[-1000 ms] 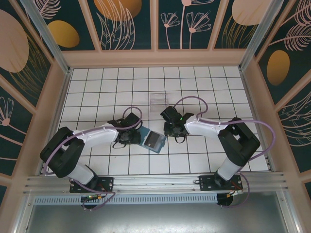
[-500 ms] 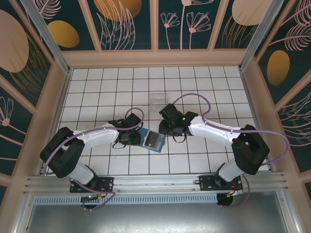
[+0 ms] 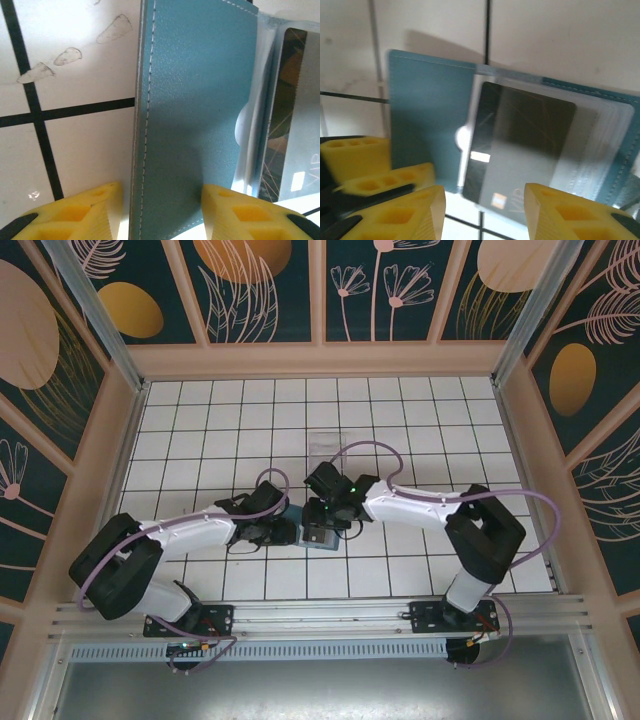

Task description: Take the credit cards out of the card holder

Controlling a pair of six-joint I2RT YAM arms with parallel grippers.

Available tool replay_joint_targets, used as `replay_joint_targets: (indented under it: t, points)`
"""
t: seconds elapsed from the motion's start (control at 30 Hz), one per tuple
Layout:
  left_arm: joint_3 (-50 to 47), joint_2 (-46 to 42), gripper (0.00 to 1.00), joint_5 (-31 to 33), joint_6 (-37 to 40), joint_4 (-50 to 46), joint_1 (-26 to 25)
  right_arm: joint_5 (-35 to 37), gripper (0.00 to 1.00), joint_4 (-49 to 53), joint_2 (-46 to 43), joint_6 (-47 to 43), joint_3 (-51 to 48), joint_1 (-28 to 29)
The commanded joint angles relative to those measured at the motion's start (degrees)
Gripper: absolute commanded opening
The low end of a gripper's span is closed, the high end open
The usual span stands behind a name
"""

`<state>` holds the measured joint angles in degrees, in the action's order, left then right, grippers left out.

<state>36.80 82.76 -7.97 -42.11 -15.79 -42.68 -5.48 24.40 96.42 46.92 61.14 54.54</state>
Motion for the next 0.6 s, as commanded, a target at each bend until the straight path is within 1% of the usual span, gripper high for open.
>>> replay_joint_targets:
  t: [0.0,0.1,0.27,0.37,0.57]
  points:
    - [-2.0,0.7,0.46,-8.0,-2.1,-1.9,-1.7,7.0,0.46,6.9,1.4,0.6,2.5,0.2]
    - [-1.3,0.1,0.47,-6.2,-2.1,-3.3,-1.7,9.5,0.47,8.6,2.1,0.3,2.0,-0.1]
    - [1.0,-0.7,0.49,-2.1,-1.8,-6.4,-1.7,8.4,0.48,6.0,3.0,0.4,0.3,-0.6]
    - [2.0,-1.2,0.49,-0.5,-1.8,-7.7,-1.7,8.7,0.46,5.4,4.0,0.4,-0.3,-0.6]
    - [4.8,-1.4,0.49,3.8,-1.4,-11.0,-1.5,9.2,0.39,4.1,4.8,0.5,-2.1,-0.7]
